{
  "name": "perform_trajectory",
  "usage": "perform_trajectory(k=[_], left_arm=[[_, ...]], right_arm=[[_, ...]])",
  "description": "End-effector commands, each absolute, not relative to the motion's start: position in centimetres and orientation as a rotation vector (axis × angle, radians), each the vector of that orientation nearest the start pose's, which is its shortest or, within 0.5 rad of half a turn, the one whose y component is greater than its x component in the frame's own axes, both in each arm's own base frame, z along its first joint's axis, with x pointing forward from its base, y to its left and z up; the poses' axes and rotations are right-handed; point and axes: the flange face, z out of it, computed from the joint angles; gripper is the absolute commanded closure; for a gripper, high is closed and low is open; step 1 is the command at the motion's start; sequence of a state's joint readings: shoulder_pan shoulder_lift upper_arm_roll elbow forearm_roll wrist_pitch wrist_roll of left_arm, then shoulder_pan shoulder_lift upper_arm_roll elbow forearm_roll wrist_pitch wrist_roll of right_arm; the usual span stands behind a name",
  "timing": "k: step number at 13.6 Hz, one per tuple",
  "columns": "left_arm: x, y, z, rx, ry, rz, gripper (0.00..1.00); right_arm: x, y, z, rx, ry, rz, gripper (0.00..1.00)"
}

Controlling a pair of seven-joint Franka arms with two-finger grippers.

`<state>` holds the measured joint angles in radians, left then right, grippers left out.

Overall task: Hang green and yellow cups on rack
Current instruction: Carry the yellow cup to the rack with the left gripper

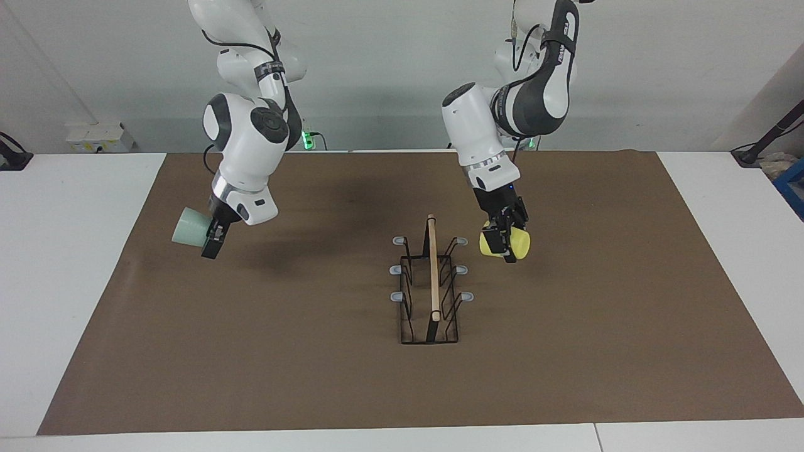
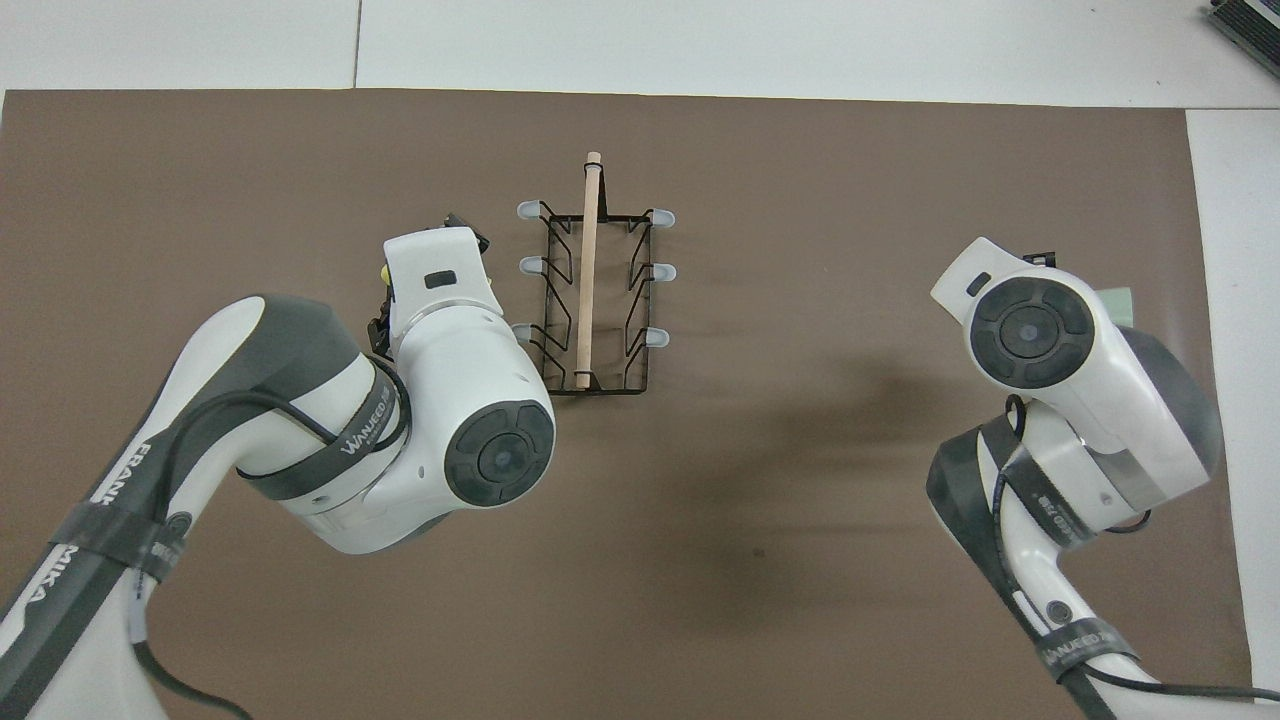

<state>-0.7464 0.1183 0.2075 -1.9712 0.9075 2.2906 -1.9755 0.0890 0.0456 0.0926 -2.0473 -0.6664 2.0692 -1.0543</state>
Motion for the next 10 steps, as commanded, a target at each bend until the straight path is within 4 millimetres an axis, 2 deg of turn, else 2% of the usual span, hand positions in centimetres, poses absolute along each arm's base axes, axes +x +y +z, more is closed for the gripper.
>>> perform_trajectory(k=[1,4,7,8,9,10], left_arm=[[50.1,-32.0,42.5,-2.612,-1.105,-1.205,1.00],[48.5,-33.3,41.2,-2.592,-1.070,-1.241,1.00],[46.7,-35.0,40.4,-2.586,-1.069,-1.259,1.00],[46.3,-35.5,40.4,-2.595,-1.078,-1.262,1.00],[45.9,-35.8,40.3,-2.603,-1.080,-1.262,1.00],[45.8,-36.1,40.3,-2.615,-1.077,-1.259,0.57]], right_arm=[[55.3,8.0,44.3,1.952,1.851,-0.288,1.00],[55.7,9.0,46.5,2.131,1.821,-0.161,1.00],[54.7,12.3,49.1,2.213,1.772,-0.089,1.00],[54.6,14.0,49.9,2.318,1.742,-0.015,1.00],[54.4,15.2,49.8,2.406,1.719,0.040,1.00],[53.9,16.7,49.8,2.459,1.698,0.064,1.00]])
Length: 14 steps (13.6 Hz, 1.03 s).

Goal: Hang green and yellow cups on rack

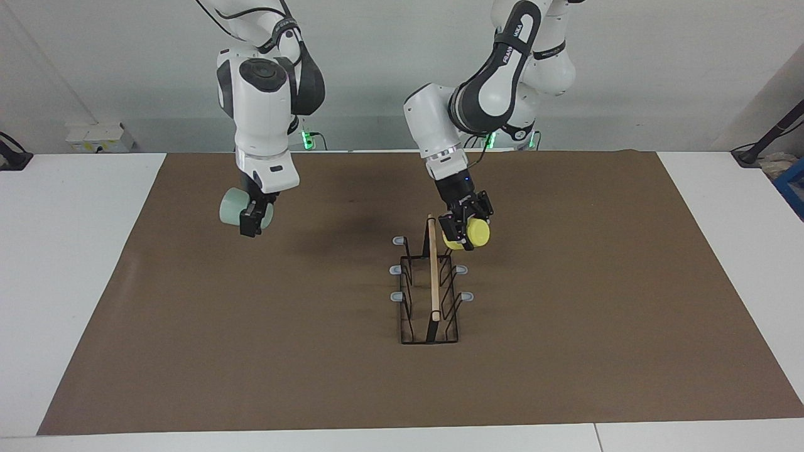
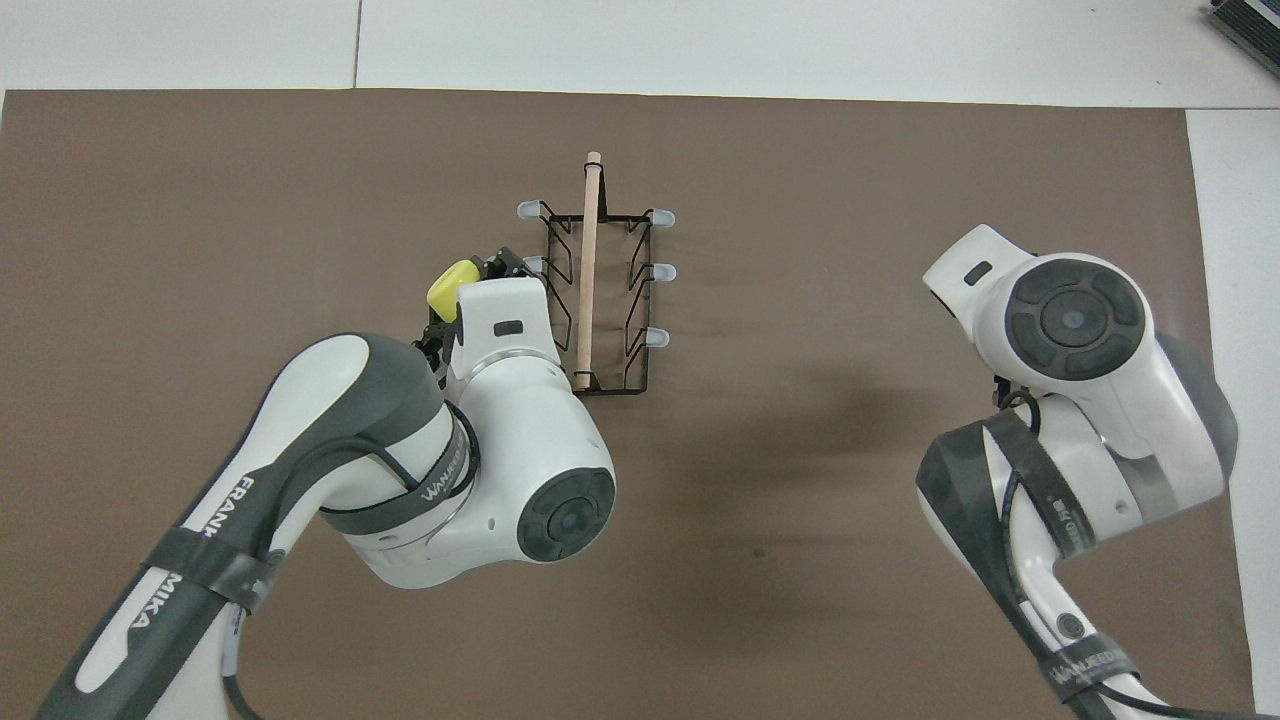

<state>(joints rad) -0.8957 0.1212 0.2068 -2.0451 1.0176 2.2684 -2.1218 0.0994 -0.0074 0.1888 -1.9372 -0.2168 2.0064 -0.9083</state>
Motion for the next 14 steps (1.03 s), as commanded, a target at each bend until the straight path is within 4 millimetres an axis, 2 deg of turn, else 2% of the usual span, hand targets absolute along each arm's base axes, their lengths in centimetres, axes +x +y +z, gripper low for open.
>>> perform_trajectory(k=[1,4,6,8,10,12,14], left_arm=[[45.7,-36.2,40.2,-2.626,-1.073,-1.255,0.01],[45.7,-36.4,40.4,-2.642,-1.065,-1.247,0.00],[46.0,-36.4,41.1,-2.649,-1.072,-1.246,0.00],[47.2,-35.6,42.9,-2.669,-1.034,-1.208,0.00],[49.1,-33.8,44.8,-2.711,-0.946,-1.099,0.00],[50.9,-31.9,46.5,-2.776,-0.810,-0.971,0.00],[53.3,-28.0,47.0,-2.812,-0.705,-0.867,0.00]], right_arm=[[53.8,17.4,49.8,-2.723,-1.826,-0.089,1.00],[53.7,19.9,49.8,-2.668,-1.657,-0.267,1.00],[53.9,20.4,50.0,-2.655,-1.528,-0.333,1.00],[54.2,20.7,50.1,-2.627,-1.456,-0.385,1.00],[54.5,20.8,50.3,-2.606,-1.428,-0.437,1.00],[54.7,21.1,50.1,-2.529,-1.355,-0.560,1.00],[54.9,20.9,49.9,-2.410,-1.339,-0.660,1.00]])
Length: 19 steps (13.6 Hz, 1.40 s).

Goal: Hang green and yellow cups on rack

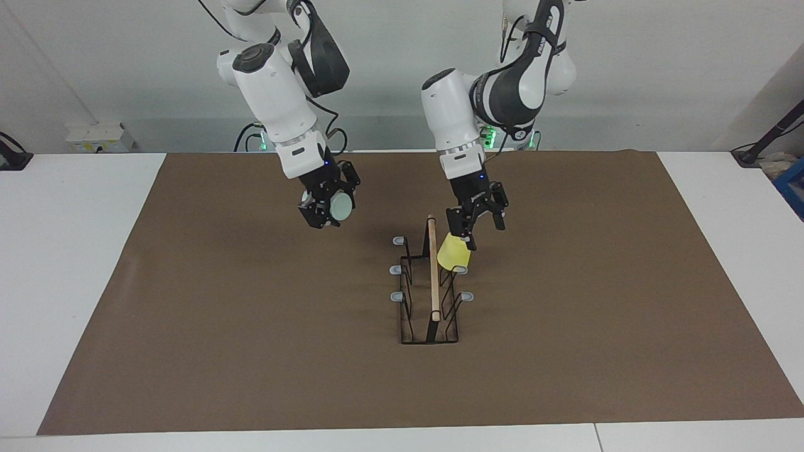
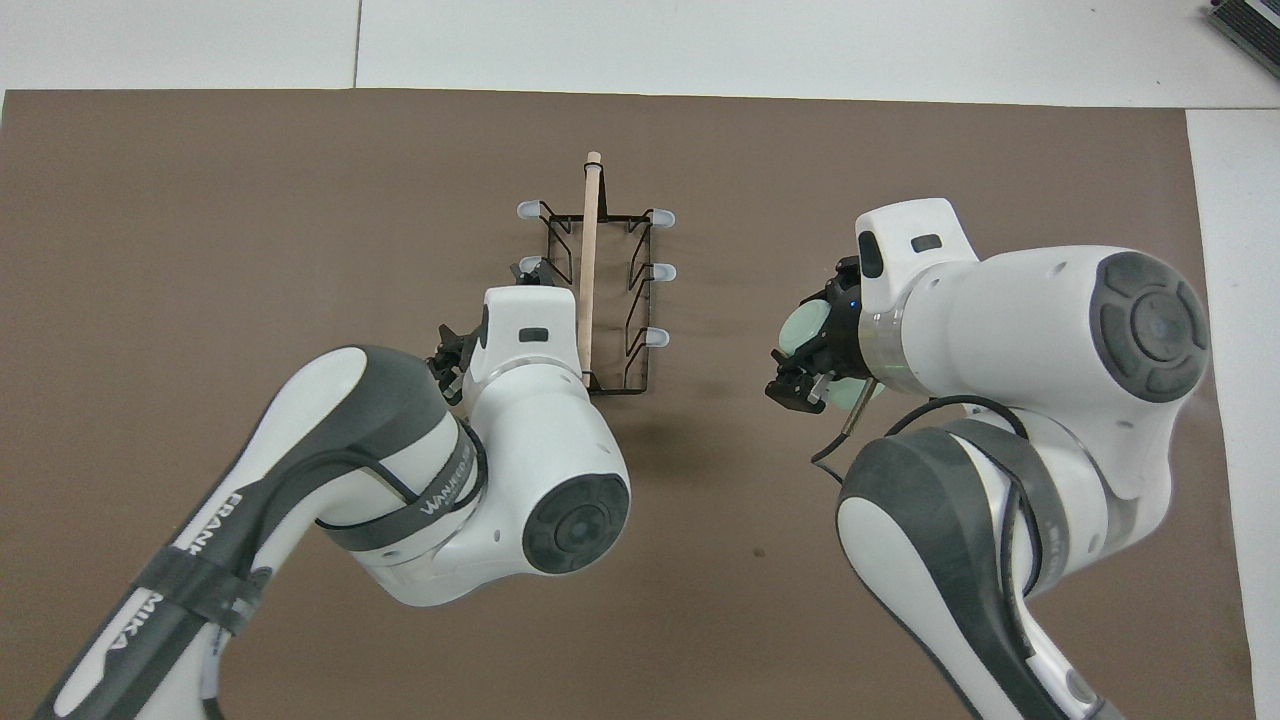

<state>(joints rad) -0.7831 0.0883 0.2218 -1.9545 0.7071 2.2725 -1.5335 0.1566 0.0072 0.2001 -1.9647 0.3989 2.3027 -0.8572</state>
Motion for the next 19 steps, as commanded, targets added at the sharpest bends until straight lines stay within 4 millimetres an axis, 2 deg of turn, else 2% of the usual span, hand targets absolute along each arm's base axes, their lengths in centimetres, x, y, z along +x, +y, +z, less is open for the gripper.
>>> perform_trajectory(k=[1,4,6,10,12,15,17,19], left_arm=[[54.3,-26.6,47.4,-2.852,-0.642,-0.835,0.00],[57.3,-19.9,48.3,-2.940,-0.432,-0.688,0.00],[58.6,-14.8,49.5,-2.984,-0.348,-0.633,0.00],[59.0,-6.5,52.0,-3.081,-0.181,-0.534,0.00],[59.0,-2.9,54.6,-3.127,-0.032,-0.432,0.00],[58.6,0.9,57.7,-3.147,0.106,-0.326,0.00],[58.2,1.6,59.3,-3.148,0.144,-0.278,0.00],[58.0,2.5,60.5,-3.149,0.128,-0.225,0.00]], right_arm=[[55.0,20.4,49.8,-2.349,-1.335,-0.699,1.00],[54.7,19.1,49.3,-2.224,-1.278,-0.814,1.00],[54.2,18.8,48.9,-2.180,-1.233,-0.881,1.00],[52.1,18.5,47.9,-2.057,-1.129,-1.030,1.00],[51.4,18.7,48.3,-1.961,-1.029,-1.136,1.00],[50.1,19.4,47.9,-1.896,-1.041,-1.230,1.00],[50.0,20.0,47.1,-1.859,-0.999,-1.299,1.00],[50.2,21.0,44.9,-1.798,-0.929,-1.395,1.00]])
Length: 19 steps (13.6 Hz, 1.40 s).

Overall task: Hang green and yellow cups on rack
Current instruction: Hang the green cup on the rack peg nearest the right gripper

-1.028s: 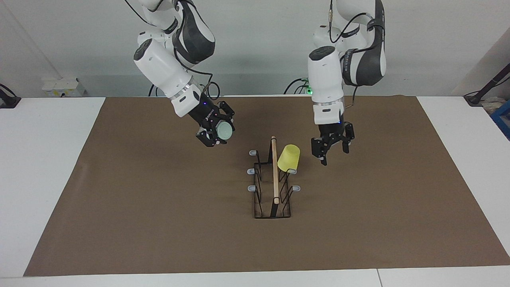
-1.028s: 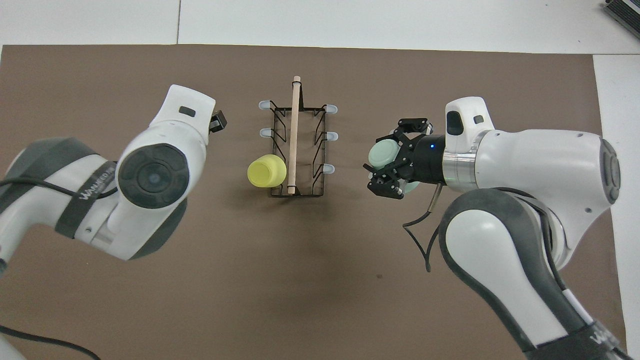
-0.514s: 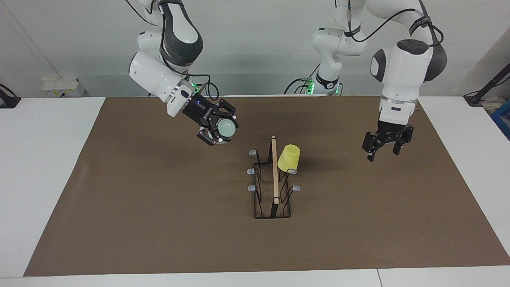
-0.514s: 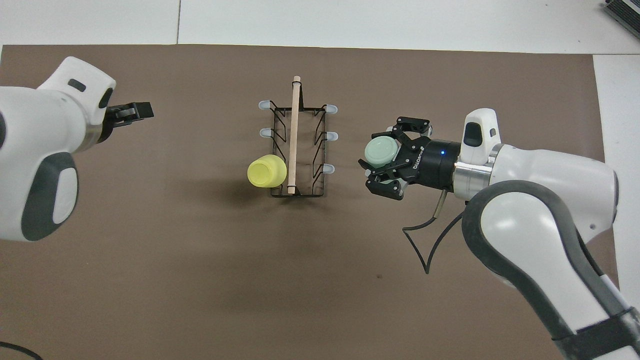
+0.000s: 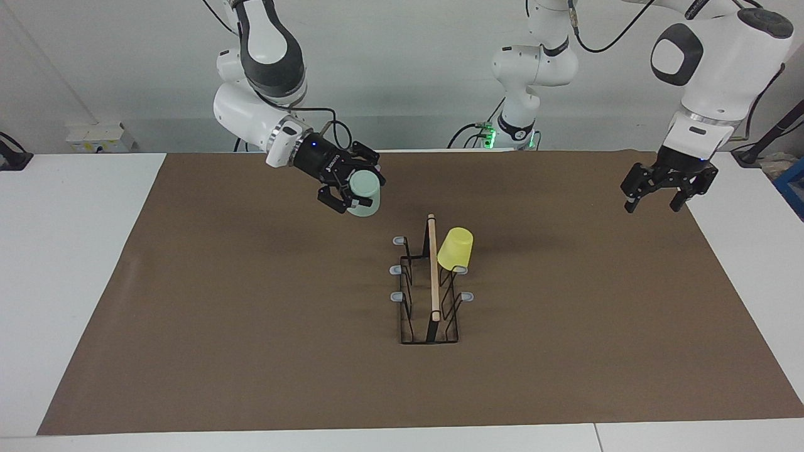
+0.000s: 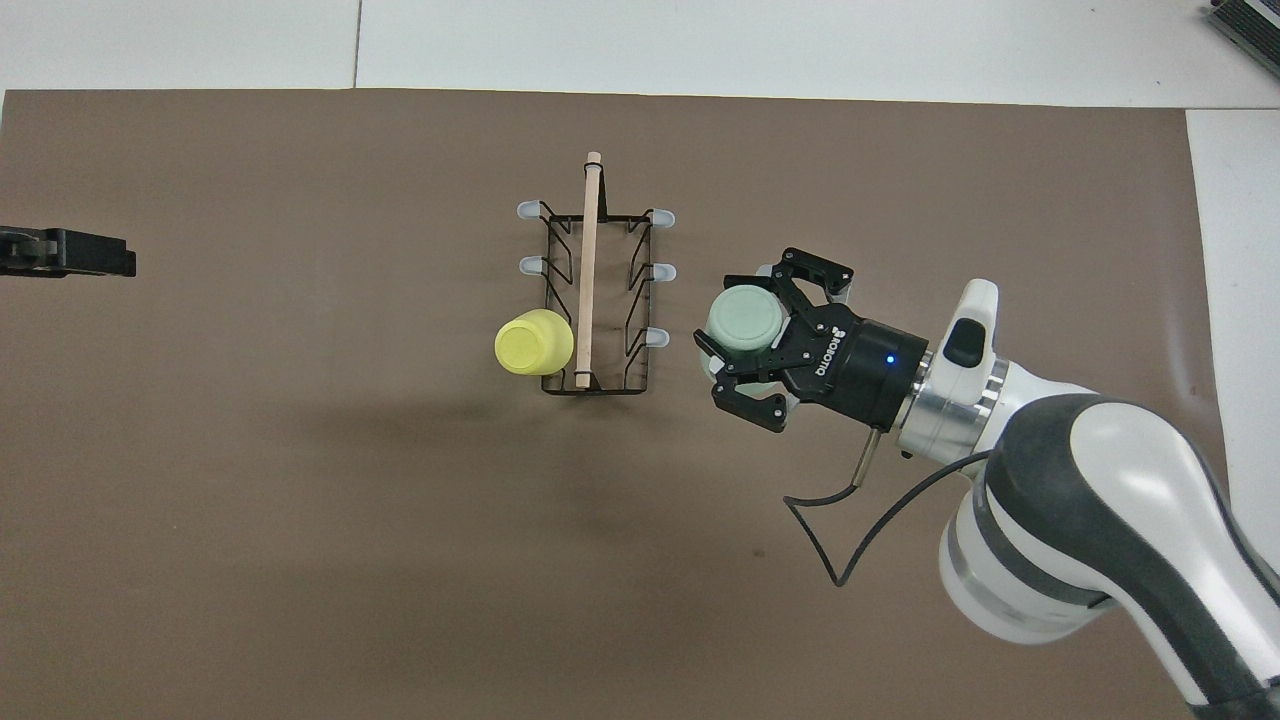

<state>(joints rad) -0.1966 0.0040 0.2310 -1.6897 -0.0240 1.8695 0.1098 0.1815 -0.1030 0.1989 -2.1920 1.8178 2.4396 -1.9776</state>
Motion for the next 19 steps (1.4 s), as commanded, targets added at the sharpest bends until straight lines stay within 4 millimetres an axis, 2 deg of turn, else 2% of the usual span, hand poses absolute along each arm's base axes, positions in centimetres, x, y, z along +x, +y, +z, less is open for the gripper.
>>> perform_trajectory(k=[1,2,5,11,14,19], left_arm=[[57.8,2.1,61.1,-3.153,0.139,-0.201,0.00],[57.6,1.7,61.5,-3.155,0.166,-0.187,0.00],[56.3,-0.3,61.5,-3.151,0.323,-0.103,0.00],[55.0,-0.9,61.1,-3.155,0.333,-0.005,0.00],[54.0,-0.8,60.5,-3.165,0.283,0.039,0.00],[53.7,-0.5,60.7,-3.169,0.225,0.043,0.00]], right_arm=[[49.8,22.7,43.9,-1.774,-0.909,-1.412,1.00],[49.5,23.9,42.9,-1.761,-0.895,-1.418,1.00],[49.4,25.5,40.6,-1.751,-0.908,-1.480,1.00],[50.8,25.0,37.1,-1.762,-1.001,-1.507,1.00],[51.1,25.2,36.8,-1.764,-1.020,-1.516,1.00],[51.2,25.9,36.2,-1.783,-0.981,-1.525,1.00]])
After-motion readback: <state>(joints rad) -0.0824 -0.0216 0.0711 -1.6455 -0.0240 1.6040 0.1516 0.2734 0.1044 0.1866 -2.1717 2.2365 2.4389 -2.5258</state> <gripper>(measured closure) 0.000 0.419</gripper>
